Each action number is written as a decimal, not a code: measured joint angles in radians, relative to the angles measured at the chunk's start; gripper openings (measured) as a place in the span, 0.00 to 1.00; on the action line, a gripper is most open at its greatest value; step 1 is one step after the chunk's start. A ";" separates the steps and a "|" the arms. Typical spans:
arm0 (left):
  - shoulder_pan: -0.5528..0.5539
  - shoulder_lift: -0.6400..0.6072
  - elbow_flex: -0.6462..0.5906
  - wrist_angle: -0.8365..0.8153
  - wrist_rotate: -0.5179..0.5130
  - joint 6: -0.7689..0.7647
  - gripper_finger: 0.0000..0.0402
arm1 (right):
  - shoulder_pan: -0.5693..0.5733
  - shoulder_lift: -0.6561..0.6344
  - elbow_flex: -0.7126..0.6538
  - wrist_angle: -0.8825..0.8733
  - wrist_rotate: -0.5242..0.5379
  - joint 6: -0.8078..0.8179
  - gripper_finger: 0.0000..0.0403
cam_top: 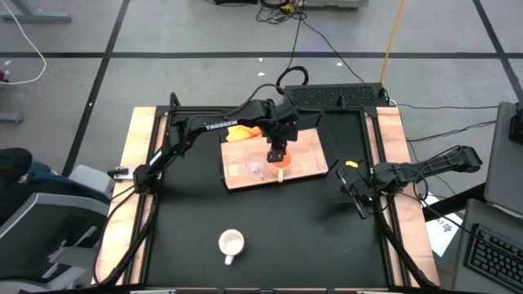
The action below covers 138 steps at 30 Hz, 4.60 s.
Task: Stack small to large cups/mugs on shelf
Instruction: Put the orange mug on the shelf
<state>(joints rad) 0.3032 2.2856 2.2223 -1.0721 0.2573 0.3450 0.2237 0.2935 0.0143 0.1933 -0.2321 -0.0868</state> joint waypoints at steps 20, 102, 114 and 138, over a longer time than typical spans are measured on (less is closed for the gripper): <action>0.014 0.000 0.000 0.026 0.004 -0.147 0.46 | 0.000 0.000 0.000 -0.004 0.000 0.002 0.00; -0.017 0.000 0.000 -0.001 0.005 -0.215 0.12 | 0.000 0.000 0.000 0.004 0.000 0.018 0.00; -0.016 0.000 0.000 -0.001 -0.016 -0.170 0.37 | 0.000 0.000 0.000 0.004 0.000 0.016 0.00; -0.020 -0.119 0.005 0.012 -0.023 -0.148 0.61 | 0.000 0.000 0.000 -0.004 0.000 0.015 0.00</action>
<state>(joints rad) 0.2833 2.1664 2.2272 -1.0599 0.2348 0.1969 0.2235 0.2932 0.0143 0.1897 -0.2324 -0.0715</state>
